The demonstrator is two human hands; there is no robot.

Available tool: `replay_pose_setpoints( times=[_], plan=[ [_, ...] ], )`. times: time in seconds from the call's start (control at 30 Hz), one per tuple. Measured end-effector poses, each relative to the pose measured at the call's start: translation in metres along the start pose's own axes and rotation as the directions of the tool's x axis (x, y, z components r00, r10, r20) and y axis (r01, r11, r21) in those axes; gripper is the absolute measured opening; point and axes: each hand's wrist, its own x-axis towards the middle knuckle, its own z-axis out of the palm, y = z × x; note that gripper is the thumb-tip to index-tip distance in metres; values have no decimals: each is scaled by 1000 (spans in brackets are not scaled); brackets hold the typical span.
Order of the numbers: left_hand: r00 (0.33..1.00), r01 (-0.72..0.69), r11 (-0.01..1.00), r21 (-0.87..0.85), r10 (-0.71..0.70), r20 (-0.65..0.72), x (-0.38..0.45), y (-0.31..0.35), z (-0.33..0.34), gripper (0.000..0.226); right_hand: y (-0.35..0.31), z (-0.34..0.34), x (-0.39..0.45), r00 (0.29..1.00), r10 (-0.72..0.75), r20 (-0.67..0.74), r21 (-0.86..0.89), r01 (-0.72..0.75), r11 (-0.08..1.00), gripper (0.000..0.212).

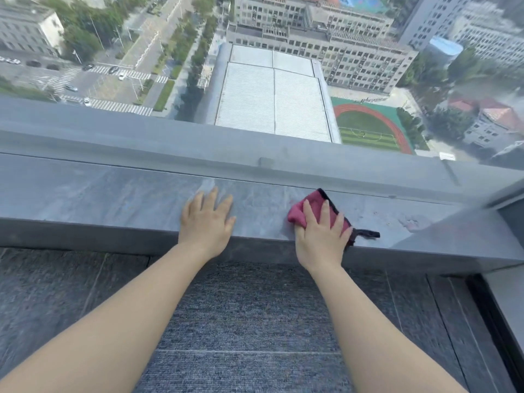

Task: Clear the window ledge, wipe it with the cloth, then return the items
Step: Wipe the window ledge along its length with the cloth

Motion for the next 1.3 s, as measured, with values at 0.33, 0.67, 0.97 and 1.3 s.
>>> replay_pose_setpoints(
  times=[0.33,0.67,0.97,1.3],
  plan=[
    [1000,13,1000,-22,-13,-18,-2,-1,8,53,-48,10,35,999,24,46,26,-25,999,63],
    [1000,10,998,-58,-10,4,-6,-17,-7,53,1,7,14,926,-370,76,-115,377,919,56],
    [999,22,999,-32,-21,40,-10,-43,-13,59,-77,16,29,991,125,40,43,-126,991,60],
    [999,44,997,-56,-44,-8,-20,-67,-17,53,-79,23,-2,867,-491,86,-77,497,864,58]
  ],
)
